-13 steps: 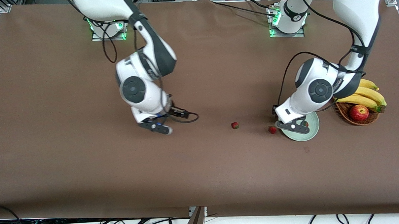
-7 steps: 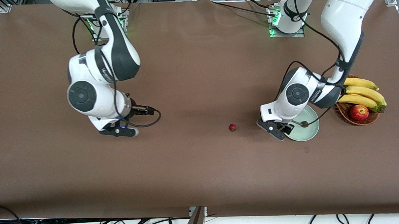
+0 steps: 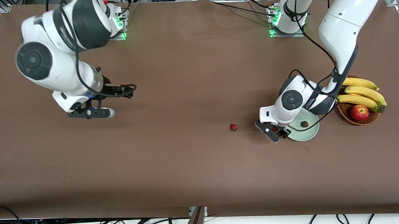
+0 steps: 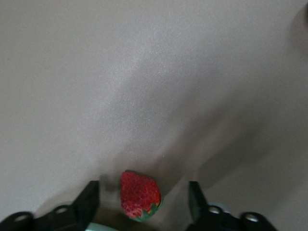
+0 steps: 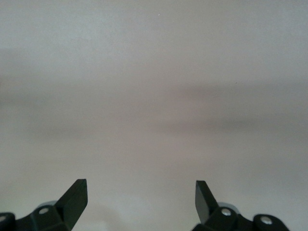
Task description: Collect all strawberries into plate
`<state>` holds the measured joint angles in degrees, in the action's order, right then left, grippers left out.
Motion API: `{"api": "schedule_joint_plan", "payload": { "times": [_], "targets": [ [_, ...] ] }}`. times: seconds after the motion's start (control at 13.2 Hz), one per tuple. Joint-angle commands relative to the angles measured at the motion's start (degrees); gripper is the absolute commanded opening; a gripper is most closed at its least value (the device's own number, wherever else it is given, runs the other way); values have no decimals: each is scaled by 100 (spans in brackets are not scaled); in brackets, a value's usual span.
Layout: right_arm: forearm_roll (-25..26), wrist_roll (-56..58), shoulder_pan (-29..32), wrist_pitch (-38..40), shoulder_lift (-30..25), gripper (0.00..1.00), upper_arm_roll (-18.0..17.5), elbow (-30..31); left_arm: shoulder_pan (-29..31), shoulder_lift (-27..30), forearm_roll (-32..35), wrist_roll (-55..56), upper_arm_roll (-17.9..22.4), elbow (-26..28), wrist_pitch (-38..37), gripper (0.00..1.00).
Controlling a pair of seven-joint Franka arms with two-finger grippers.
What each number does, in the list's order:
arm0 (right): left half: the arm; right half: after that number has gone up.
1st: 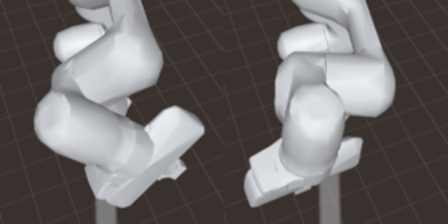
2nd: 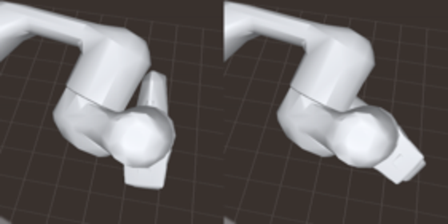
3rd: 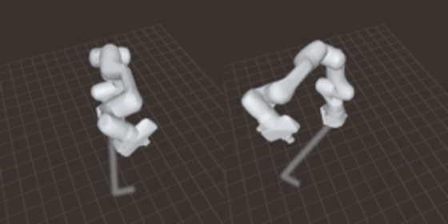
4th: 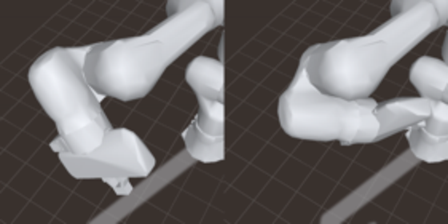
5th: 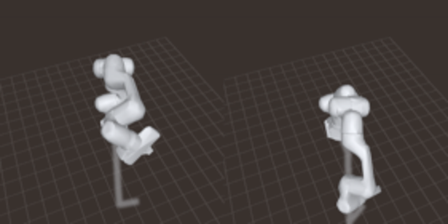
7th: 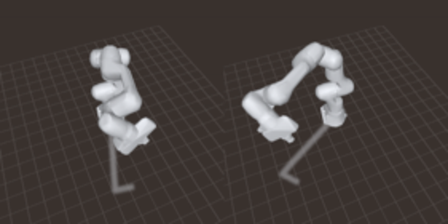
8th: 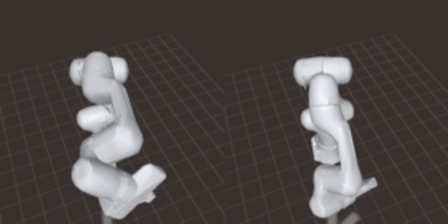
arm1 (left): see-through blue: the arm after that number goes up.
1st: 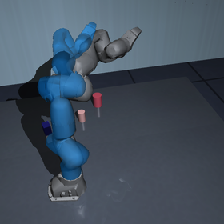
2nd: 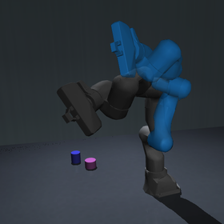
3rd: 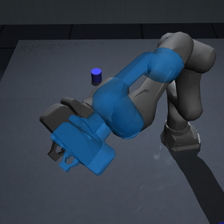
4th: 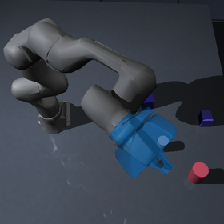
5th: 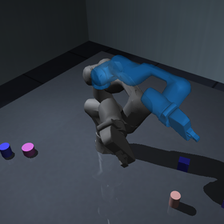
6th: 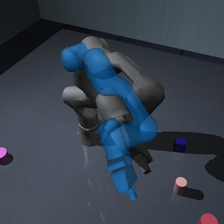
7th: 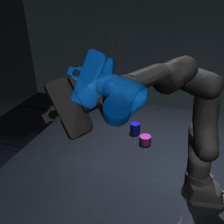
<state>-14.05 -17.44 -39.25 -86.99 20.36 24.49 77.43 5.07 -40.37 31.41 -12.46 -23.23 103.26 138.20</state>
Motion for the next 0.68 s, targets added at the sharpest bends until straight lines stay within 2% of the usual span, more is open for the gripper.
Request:
{"api": "schedule_joint_plan", "payload": {
  "times": [0.0,0.08,0.23,0.3,0.46,0.61],
  "targets": [
    [113,266,240,112,-295,99,-118,237,-6,64,146,-72,-23,-87,-38,0],
    [148,284,686,173,-444,99,-581,333,46,125,146,-98,-32,-86,-47,0],
    [568,346,1566,139,-830,99,-1539,710,46,318,102,-55,-50,-95,-143,0],
    [735,346,1787,34,-1041,99,-1796,999,46,406,76,-37,-85,-165,-370,0],
    [772,425,2218,-369,-1524,99,-2104,1789,46,635,-99,-19,-208,-331,-880,0],
    [790,522,2736,-721,-1868,99,-2613,2388,212,723,-267,-89,-199,-525,-1564,0]
  ]
}}
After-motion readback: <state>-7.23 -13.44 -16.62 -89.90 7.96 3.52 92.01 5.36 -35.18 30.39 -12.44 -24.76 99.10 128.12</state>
